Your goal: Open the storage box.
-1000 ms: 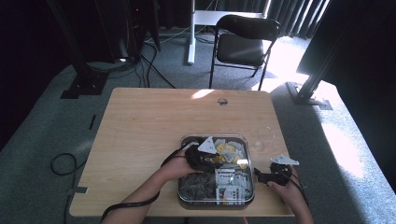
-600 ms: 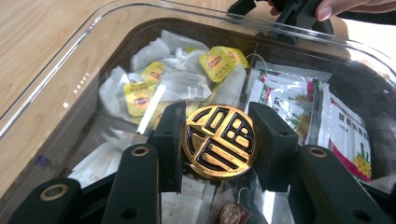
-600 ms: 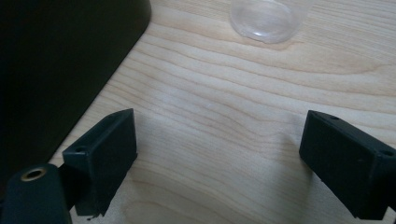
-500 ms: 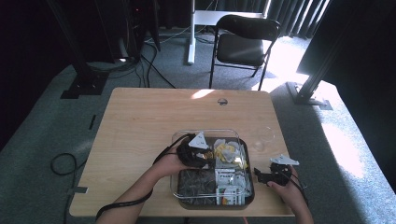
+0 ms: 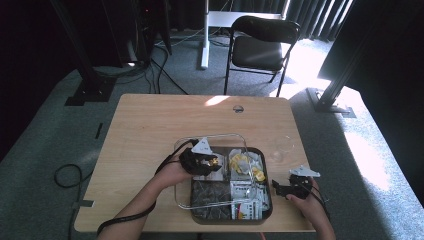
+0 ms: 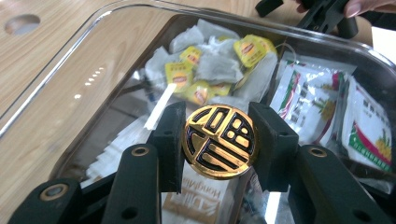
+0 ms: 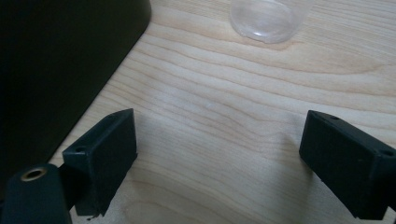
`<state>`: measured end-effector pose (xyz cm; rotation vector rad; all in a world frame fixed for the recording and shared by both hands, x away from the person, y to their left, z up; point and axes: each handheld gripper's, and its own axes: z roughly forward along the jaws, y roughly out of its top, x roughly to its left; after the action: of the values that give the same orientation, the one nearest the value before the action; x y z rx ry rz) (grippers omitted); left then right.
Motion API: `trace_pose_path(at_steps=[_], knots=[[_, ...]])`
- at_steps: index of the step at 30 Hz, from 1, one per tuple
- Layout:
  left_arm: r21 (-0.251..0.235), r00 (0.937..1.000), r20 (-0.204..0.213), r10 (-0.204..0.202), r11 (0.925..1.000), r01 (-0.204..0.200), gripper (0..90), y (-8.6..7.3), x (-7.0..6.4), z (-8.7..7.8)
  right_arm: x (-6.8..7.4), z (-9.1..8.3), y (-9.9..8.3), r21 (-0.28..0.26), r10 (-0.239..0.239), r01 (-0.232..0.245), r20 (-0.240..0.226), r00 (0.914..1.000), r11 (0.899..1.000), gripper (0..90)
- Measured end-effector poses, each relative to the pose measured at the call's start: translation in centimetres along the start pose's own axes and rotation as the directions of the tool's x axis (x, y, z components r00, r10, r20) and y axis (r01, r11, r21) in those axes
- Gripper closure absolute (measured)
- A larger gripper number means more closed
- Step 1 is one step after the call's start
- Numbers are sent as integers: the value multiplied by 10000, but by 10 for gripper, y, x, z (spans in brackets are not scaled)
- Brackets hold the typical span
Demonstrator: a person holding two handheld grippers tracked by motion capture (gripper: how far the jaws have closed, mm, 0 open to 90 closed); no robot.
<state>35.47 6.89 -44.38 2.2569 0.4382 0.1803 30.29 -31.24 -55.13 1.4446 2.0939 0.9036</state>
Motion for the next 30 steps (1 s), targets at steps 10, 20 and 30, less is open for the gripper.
trace_pose_path(at_steps=[10,20,30], knots=[[-157,9985,-398,-375,9992,369,593,-13,13,-16,0,0,0,20,37,-37,-7,10000,10000,104],[-191,9931,-834,-826,9965,813,593,-29,27,-36,0,0,0,15,29,-29,-5,10000,10000,104],[-225,9845,-1288,-1190,9929,1170,593,-44,40,-57,0,0,0,14,21,-21,-4,10000,10000,104]])
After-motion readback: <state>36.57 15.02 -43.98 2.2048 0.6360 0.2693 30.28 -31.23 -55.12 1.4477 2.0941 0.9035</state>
